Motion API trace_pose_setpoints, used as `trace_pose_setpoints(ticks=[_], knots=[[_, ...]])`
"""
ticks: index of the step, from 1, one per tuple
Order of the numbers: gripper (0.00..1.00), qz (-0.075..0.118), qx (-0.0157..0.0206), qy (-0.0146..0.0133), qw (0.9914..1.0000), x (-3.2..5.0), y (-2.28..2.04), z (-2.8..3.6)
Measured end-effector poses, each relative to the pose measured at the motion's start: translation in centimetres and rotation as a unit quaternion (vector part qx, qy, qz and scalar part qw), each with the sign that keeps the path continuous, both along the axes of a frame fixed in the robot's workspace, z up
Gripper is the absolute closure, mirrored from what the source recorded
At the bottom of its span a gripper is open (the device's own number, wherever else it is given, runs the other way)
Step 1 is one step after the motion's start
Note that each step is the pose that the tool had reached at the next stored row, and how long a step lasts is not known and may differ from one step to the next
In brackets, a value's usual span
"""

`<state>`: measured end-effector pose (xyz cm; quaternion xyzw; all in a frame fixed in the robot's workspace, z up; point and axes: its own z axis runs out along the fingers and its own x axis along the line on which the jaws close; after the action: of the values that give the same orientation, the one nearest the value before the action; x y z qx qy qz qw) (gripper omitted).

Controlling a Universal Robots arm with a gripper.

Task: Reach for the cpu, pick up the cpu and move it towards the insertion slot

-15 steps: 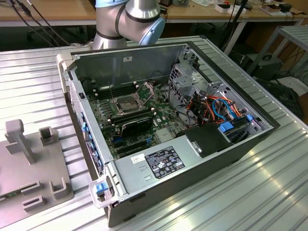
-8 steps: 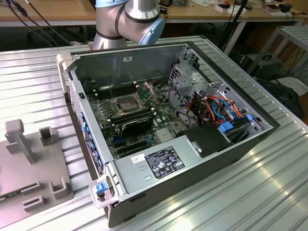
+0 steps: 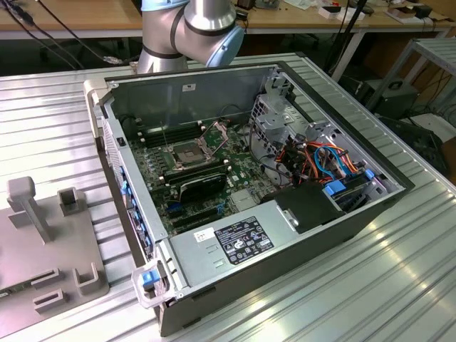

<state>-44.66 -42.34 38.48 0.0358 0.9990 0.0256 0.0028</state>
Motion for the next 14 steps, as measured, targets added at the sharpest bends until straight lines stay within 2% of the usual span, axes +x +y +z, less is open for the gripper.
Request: trace_pose_setpoints(ticks=[4,14], knots=[[0.89,0.0,0.0,0.0,1.0,-0.89,-0.57,-0.1],[0.89,0.0,0.0,0.0,1.0,-2.35,-1.53,-0.38]])
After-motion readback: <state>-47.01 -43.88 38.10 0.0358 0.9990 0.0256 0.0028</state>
